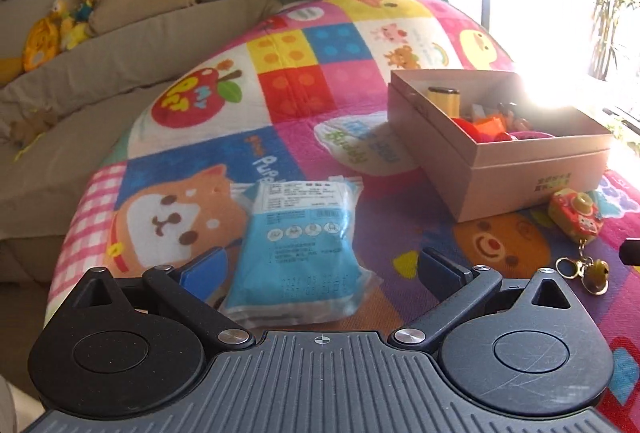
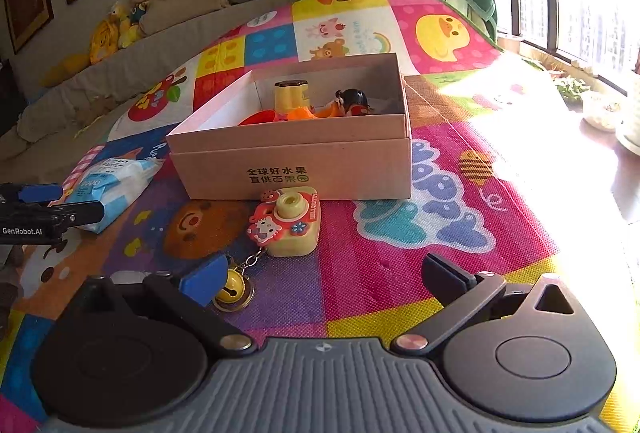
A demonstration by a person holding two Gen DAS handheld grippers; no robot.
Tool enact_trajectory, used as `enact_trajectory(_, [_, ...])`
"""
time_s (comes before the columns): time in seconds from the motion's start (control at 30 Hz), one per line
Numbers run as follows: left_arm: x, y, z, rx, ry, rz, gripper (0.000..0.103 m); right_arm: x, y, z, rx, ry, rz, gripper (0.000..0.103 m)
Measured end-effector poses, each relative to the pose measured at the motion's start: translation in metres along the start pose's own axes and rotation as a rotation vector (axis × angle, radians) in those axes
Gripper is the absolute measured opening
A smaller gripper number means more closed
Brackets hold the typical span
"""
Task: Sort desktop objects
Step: 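Move the left gripper to the blue tissue pack while the right gripper approaches the pink bell keychain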
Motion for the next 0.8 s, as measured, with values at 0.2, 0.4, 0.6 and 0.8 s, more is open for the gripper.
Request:
enact_trajectory(0.2, [0.025, -0.003, 0.014, -0.093, -0.094, 0.005, 0.103, 0.002, -0.001, 0.005, -0.039, 0.022, 0.015, 0.103])
enact_trajectory(0.4, [0.003, 0.017, 0.003, -0.11, -0.021, 0.017, 0.103, -0.001, -0.01, 0.033, -0.101, -0.019, 0.013, 0.075])
enact_trajectory(0.6, [-0.014, 0.02, 0.004, -0.153, -0.02, -0.054, 0.103, 0.017, -0.009, 0.073, -0.232, -0.062, 0.096, 0.031])
enact_trajectory(0.8, [-0.011, 0.018, 0.012, -0.21, -0.003, -0.037, 0.103, 0.003, 0.0, 0.047, -0.255, 0.018, 0.116, 0.027])
Point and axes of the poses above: each gripper's, at about its wrist camera, not at the fingertips, and x roughly the way its jaws point, z to its left, y to its underside, the point moved 8 cm from there along x, roughly the way its jaws point, and after that the axes turned 13 degrees about -x, right-handed, at the moved point
